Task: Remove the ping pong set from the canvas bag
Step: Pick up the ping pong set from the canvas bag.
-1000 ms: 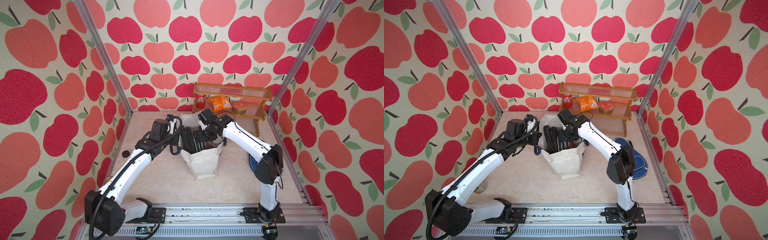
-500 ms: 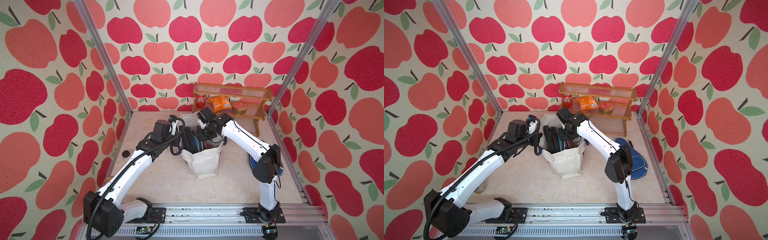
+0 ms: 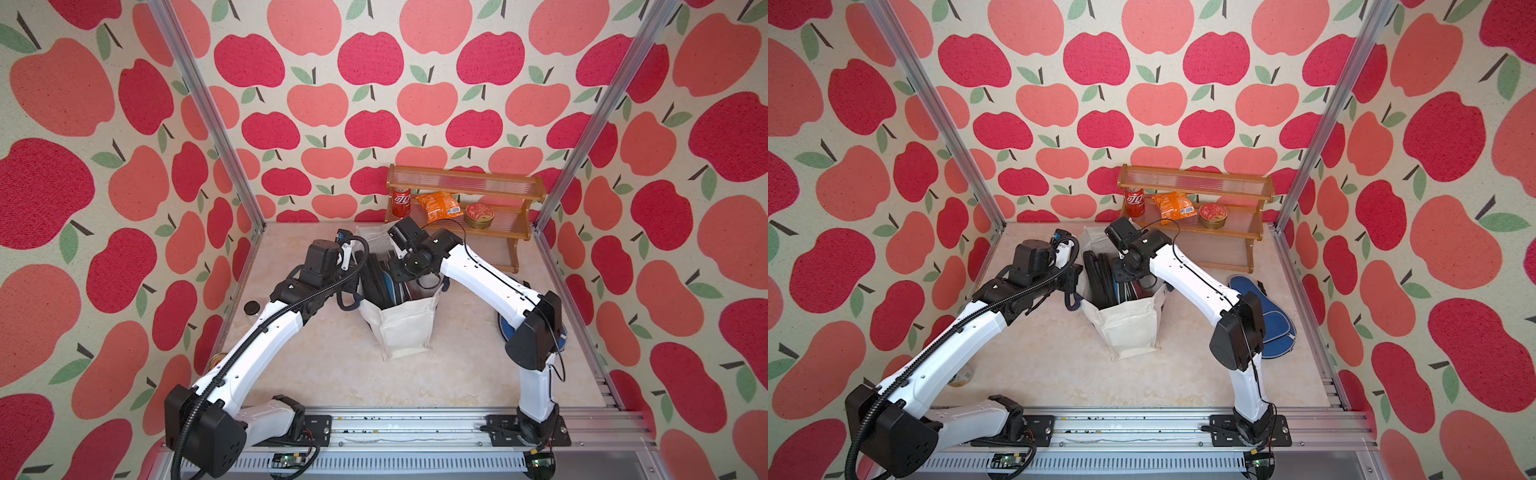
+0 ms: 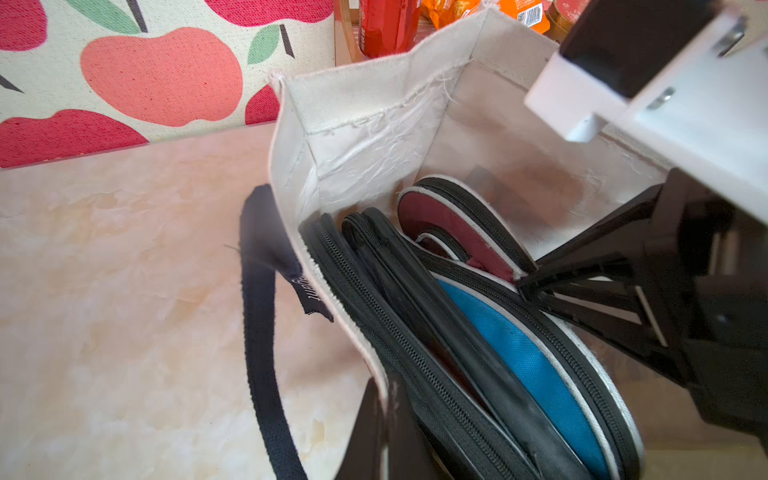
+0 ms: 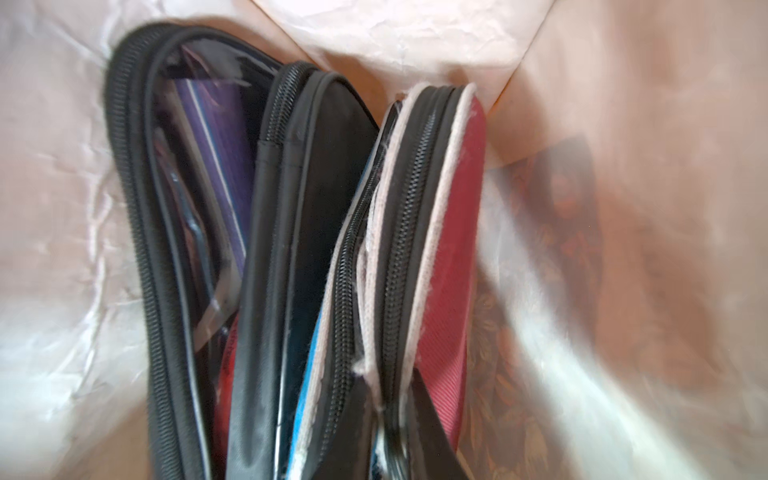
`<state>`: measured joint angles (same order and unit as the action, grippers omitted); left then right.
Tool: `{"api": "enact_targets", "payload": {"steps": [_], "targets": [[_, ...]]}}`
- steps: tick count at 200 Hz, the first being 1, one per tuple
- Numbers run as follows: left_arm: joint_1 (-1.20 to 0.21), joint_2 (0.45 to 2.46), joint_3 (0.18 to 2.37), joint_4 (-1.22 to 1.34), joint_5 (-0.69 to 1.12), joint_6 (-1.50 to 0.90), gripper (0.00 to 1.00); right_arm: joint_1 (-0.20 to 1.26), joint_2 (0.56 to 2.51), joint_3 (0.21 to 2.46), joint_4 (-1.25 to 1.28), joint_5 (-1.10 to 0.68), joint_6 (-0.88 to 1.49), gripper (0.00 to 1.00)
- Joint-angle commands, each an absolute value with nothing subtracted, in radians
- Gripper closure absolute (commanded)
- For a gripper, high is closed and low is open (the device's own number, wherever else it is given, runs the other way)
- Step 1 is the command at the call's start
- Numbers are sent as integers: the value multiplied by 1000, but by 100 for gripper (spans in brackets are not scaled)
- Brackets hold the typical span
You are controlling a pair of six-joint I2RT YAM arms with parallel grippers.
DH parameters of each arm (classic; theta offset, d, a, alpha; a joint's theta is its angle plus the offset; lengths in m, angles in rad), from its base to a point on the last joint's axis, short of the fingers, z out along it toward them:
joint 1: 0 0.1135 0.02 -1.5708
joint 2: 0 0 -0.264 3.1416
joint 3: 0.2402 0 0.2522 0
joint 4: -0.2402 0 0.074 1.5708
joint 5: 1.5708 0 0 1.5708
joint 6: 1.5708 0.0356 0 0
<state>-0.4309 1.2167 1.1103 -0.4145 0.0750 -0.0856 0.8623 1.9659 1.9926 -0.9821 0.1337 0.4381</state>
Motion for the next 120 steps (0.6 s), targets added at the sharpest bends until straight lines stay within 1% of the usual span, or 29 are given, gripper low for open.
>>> {"api": "enact_targets", "payload": {"steps": [1,32,79,120], "targets": [[-433,1177,1121,-321,57,-60,100,868,1809,1990,-803,191,405,90],[-433,1184,1121,-322,58,-60,100,868,1742,1941,-726,235,391,93],[-430,1200,1126,-327,57,-63,100,868,1648,1823,-582,257,364,92],[-431,1210,1127,-331,45,-64,100,868,1620,1779,-538,272,359,93]]}}
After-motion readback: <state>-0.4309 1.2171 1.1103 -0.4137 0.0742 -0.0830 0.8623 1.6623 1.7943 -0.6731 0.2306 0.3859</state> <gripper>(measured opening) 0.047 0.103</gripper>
